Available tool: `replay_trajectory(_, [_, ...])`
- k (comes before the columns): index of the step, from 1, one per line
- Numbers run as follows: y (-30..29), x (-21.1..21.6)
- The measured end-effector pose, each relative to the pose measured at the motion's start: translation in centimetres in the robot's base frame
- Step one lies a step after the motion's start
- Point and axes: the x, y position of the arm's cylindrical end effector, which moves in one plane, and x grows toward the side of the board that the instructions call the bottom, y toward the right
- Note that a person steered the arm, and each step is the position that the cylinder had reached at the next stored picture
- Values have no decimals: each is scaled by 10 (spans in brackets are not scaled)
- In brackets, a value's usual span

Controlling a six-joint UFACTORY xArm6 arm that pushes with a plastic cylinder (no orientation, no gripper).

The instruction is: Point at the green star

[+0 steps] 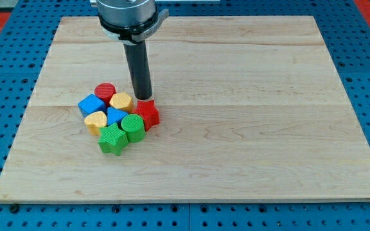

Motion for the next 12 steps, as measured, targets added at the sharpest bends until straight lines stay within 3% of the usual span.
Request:
replay_trajectory(3, [2, 2])
replay_trajectory(4, [2, -22])
replay_trajectory(8, [-1, -45])
replay_trajectory(11, [72, -15])
replay_trajectory(12, [119, 50])
